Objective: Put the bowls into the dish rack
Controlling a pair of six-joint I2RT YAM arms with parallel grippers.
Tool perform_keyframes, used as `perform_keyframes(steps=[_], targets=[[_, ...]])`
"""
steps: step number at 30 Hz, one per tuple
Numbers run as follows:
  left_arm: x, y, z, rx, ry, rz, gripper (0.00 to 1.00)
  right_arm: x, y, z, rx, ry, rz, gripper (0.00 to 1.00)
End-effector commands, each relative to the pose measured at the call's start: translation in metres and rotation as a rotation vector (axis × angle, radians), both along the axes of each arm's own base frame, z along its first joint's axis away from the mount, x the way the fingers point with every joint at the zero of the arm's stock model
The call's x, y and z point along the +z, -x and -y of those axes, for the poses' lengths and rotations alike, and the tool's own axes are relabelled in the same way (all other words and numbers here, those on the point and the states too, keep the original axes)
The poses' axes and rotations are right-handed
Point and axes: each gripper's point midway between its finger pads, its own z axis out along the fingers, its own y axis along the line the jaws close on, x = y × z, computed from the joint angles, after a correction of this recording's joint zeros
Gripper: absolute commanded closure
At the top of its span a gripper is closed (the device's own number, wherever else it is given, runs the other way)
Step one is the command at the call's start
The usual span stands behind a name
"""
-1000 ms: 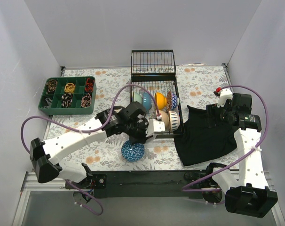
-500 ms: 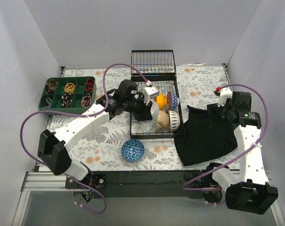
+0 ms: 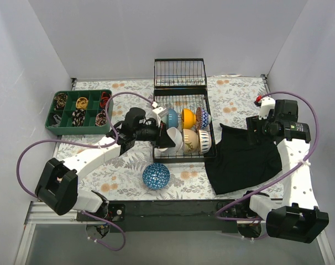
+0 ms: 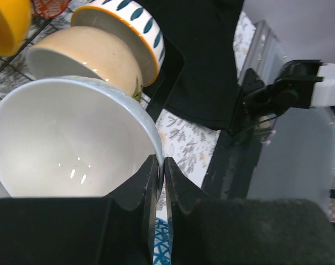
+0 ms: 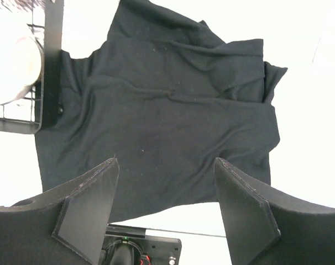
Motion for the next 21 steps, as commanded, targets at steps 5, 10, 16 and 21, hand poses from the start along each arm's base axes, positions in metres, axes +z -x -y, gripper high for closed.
perform_keyframes(steps=[5,10,16,21], targets=[[0.05,0.006,0.003,0.006,0.315,-0.061,1.0,-0.005,0.009,0.012,-0.013,0.068,-0.041,0.22],[0.044,0.001,-0.005,0.04,0.374,-0.138,1.0,-0.005,0.014,0.016,-0.013,0.089,-0.047,0.22],[0.031,-0.006,-0.019,0.083,0.483,-0.299,1.0,-0.013,0.022,0.019,-0.026,0.094,-0.066,0.22],[0.031,-0.016,-0.024,0.057,0.53,-0.334,1.0,-0.02,0.029,0.022,-0.037,0.092,-0.09,0.22]])
